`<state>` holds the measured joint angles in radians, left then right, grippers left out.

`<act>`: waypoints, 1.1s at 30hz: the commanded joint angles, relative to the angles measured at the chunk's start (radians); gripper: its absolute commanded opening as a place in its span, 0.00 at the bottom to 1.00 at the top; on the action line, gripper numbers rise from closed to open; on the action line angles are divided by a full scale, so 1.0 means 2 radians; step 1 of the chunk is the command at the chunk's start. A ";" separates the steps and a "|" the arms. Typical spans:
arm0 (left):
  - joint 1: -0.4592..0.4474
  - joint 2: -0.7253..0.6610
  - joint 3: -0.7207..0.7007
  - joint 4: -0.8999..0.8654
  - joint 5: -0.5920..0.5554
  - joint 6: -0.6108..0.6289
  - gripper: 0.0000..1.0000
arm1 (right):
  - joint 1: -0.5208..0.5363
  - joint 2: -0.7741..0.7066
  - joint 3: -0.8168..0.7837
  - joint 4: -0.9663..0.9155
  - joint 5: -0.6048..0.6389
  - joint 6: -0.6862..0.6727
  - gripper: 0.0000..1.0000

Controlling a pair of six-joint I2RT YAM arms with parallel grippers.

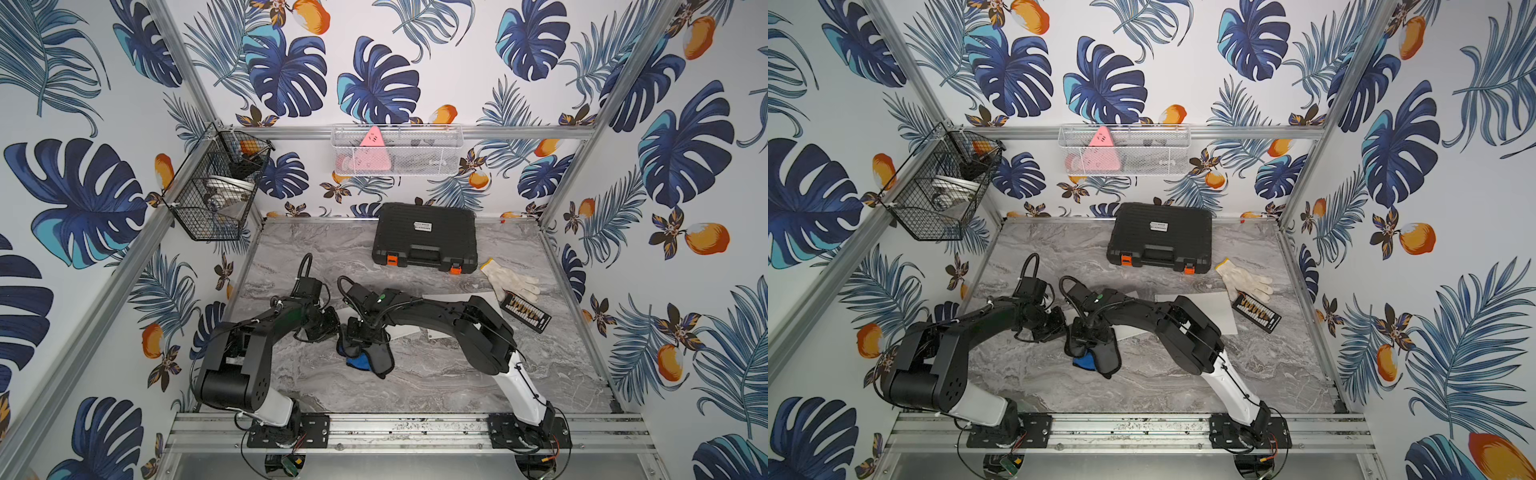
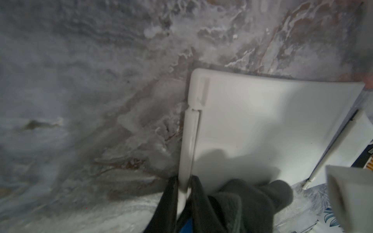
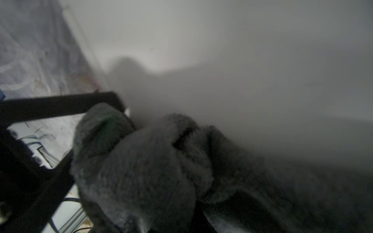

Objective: Wipe the drawing tablet
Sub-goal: Wipe the dirt from the drawing tablet.

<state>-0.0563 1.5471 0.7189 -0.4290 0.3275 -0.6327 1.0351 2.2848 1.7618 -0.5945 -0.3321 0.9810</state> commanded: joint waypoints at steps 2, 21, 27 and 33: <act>-0.001 0.017 -0.010 -0.073 -0.070 0.004 0.19 | -0.010 0.002 -0.005 -0.002 -0.009 0.017 0.00; 0.000 0.020 -0.011 -0.068 -0.070 0.010 0.19 | -0.157 -0.014 -0.002 -0.042 0.014 -0.053 0.00; 0.000 0.020 -0.012 -0.059 -0.066 0.014 0.18 | -0.098 0.089 0.128 -0.022 -0.035 -0.004 0.00; 0.000 0.016 -0.010 -0.067 -0.077 0.013 0.18 | -0.106 0.103 0.138 -0.013 -0.039 0.009 0.00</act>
<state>-0.0555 1.5536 0.7250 -0.4335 0.3302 -0.6228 0.8341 2.4825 2.0487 -0.5919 -0.4484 0.9737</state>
